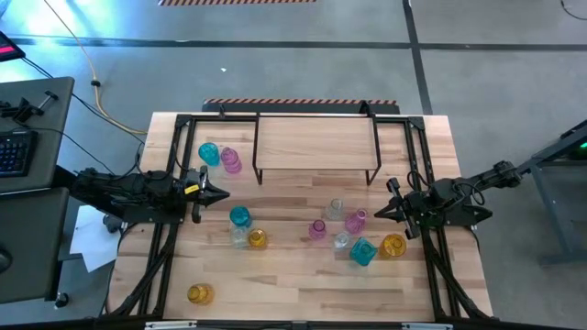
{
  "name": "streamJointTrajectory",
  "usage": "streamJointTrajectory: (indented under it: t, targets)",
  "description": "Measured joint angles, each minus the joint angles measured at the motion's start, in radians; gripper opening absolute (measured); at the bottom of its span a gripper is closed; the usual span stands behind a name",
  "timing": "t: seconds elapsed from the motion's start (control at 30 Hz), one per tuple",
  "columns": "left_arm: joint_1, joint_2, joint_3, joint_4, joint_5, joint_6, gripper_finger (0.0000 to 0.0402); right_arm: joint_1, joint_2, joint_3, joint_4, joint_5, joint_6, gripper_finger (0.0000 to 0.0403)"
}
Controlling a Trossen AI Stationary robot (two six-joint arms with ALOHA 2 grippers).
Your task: Sort vases onto shelf
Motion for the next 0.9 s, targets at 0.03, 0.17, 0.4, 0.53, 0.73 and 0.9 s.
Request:
streamJointTrajectory:
  t: [0.03, 0.17, 0.4, 0.53, 0.73, 0.9]
  targets:
    - [0.0, 0.0, 0.0, 0.0, 0.0, 0.0, 0.0003, 0.0, 0.0, 0.0, 0.0, 0.0, 0.0, 0.0]
    - [0.0, 0.0, 0.0, 0.0, 0.0, 0.0, 0.0003, 0.0, 0.0, 0.0, 0.0, 0.0, 0.0, 0.0]
    - [0.0, 0.0, 0.0, 0.0, 0.0, 0.0, 0.0003, 0.0, 0.0, 0.0, 0.028, 0.0, -0.04, 0.0]
    - [0.0, 0.0, 0.0, 0.0, 0.0, 0.0, 0.0003, 0.0, 0.0, 0.0, 0.121, 0.002, -0.067, 0.0]
    - [0.0, 0.0, 0.0, 0.001, -0.002, 0.0, 0.0003, 0.0, 0.0, 0.0, 0.453, 0.116, -0.301, 0.0]
    - [0.0, 0.0, 0.0, 0.015, -0.022, 0.03, 0.0003, 0.0, 0.013, 0.0, 0.629, 0.122, -0.468, 0.0]
